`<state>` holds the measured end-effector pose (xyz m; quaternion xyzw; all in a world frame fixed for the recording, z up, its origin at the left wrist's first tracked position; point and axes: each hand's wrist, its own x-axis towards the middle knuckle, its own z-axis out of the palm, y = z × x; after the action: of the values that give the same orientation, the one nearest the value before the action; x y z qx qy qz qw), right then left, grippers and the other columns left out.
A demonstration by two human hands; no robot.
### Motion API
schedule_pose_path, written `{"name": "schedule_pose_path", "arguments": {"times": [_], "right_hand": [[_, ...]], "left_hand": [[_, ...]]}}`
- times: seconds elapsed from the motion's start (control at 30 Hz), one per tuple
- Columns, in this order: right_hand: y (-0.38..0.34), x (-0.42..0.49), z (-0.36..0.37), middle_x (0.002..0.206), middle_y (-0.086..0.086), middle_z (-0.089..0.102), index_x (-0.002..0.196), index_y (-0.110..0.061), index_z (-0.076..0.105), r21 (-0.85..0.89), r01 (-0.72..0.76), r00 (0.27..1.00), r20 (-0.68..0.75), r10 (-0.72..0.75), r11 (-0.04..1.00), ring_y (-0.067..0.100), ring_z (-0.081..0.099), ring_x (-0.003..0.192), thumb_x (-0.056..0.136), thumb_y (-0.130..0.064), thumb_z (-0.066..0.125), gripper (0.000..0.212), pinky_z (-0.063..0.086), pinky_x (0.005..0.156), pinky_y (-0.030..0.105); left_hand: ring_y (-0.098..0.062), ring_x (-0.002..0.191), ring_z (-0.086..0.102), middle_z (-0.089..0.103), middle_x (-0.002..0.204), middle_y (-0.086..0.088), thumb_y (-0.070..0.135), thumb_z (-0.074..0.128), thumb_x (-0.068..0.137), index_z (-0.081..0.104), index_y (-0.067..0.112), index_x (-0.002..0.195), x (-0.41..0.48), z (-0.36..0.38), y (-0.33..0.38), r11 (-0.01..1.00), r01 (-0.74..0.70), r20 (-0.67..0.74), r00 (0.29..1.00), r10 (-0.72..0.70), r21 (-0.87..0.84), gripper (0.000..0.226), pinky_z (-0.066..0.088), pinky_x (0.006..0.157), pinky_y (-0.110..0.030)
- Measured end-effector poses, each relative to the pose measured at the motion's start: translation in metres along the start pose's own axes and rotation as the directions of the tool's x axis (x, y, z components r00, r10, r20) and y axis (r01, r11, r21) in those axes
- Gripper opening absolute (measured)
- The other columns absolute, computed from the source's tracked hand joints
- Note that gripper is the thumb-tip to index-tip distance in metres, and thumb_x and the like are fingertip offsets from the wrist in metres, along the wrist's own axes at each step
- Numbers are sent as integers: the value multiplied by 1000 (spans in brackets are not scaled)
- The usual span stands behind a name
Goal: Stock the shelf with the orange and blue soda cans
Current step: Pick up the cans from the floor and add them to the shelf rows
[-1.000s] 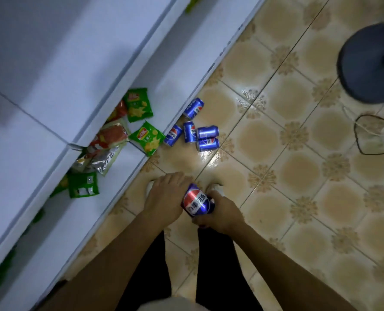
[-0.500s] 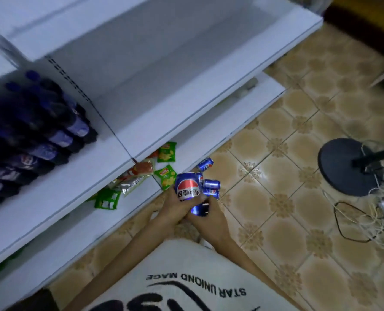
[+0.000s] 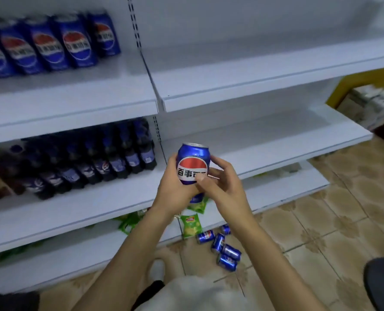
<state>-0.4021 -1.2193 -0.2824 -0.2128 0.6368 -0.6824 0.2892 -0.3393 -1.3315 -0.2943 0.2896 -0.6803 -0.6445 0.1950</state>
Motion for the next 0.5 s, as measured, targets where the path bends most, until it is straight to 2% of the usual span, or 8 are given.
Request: {"name": "schedule_pose_path", "arguments": {"times": [0.1,0.2,0.3,0.4,0.5], "right_hand": [[-26,6,21,119,-5,62,121,-37,49,-27,120,991,55,-119,992,5,61,107,82,-19,71,49,54,75,18],[-44,11,43,118,-9,60,122,-38,45,-59,203,975,104,-196,977,0,59,106,80,-16,74,56,52,74,14],[-63,19,64,120,-17,57,129,-39,42,-120,270,954,165,-249,955,-3,57,108,76,-24,79,67,51,77,13],[-81,32,82,122,-25,52,136,-38,37,-197,324,937,200,-286,925,-7,55,110,76,-33,76,72,50,78,10],[-99,46,106,119,-27,50,139,-39,31,-258,367,924,213,-318,894,-12,55,105,71,-43,76,82,51,76,9]], "left_hand": [[-7,85,67,67,97,9,-6,77,67,45,31,123,-3,-19,30,990,-140,-81,987,141,14,75,55,64,-21],[-8,83,68,66,96,9,-5,78,68,41,39,122,-4,-36,52,976,-217,-135,967,216,10,79,55,58,-24],[-11,93,67,64,105,8,-1,80,68,41,38,125,-3,-53,69,947,-318,-203,926,318,34,79,58,71,-28],[-8,104,62,59,121,8,6,80,71,36,33,135,5,-75,77,905,-389,-251,871,422,173,82,55,84,-25],[-17,117,55,50,132,6,24,75,72,29,36,142,15,-97,79,863,-418,-276,827,490,282,84,53,92,-36]]}}
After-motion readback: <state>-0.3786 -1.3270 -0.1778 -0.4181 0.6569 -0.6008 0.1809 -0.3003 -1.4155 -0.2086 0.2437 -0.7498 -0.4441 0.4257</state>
